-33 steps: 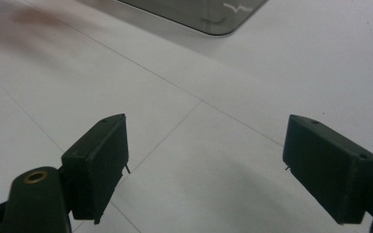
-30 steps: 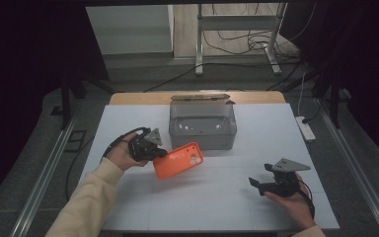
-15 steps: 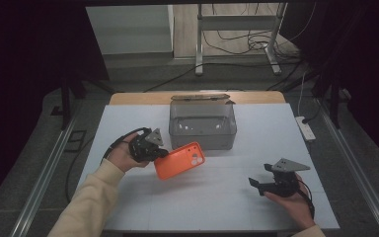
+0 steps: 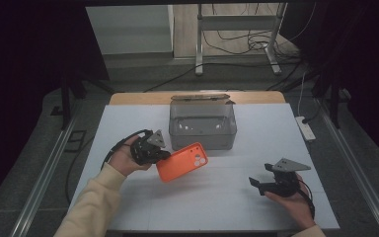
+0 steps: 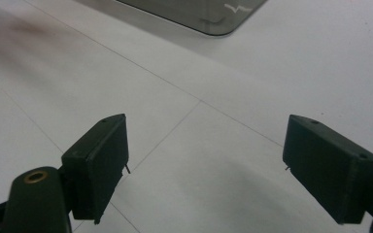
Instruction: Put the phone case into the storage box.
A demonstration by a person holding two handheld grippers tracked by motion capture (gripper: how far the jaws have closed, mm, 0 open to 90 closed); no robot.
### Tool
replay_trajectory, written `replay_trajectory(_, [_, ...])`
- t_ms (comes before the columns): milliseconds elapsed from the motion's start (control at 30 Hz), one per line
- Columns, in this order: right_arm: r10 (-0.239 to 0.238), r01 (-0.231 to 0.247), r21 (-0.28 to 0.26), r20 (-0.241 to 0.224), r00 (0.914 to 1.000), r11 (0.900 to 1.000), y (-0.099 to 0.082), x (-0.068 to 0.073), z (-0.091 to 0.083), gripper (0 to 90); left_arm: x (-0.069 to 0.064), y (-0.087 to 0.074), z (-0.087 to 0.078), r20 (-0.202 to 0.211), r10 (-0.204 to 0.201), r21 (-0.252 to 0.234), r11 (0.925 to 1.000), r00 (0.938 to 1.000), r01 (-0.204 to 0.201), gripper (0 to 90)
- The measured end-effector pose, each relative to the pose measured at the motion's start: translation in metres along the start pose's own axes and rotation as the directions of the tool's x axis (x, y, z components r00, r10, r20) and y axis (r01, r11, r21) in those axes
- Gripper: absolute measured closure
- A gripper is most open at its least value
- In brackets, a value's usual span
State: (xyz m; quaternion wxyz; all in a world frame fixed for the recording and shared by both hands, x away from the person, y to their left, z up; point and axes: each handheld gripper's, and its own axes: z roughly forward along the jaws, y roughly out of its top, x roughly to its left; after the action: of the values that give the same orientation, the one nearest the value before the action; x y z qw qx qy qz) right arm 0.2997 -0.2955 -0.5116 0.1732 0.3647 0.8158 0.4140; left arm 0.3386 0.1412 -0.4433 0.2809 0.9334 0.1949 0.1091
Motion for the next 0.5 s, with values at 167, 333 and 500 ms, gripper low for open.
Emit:
replay_trajectory(167, [0.002, -0.002, 0.001, 0.0, 1.0, 1.0, 0.0, 0.0002, 0.0002, 17.2, -0.0043, 0.0011, -0.0031, 0.001, 0.003, -0.014, 0.9999, 1.0, -0.003, 88.6])
replay_trajectory(333, [0.002, -0.002, 0.001, -0.001, 1.0, 1.0, 0.0, 0.0003, -0.0002, 17.1, -0.0057, 0.0013, -0.0028, 0.003, 0.004, -0.029, 0.9996, 1.0, -0.004, 88.5])
replay_trajectory(500, [0.001, -0.001, -0.001, -0.001, 1.0, 1.0, 0.0, 0.0001, 0.0, 17.1, -0.0064, 0.0006, -0.0021, 0.009, 0.0, -0.042, 0.9991, 1.0, 0.001, 88.5])
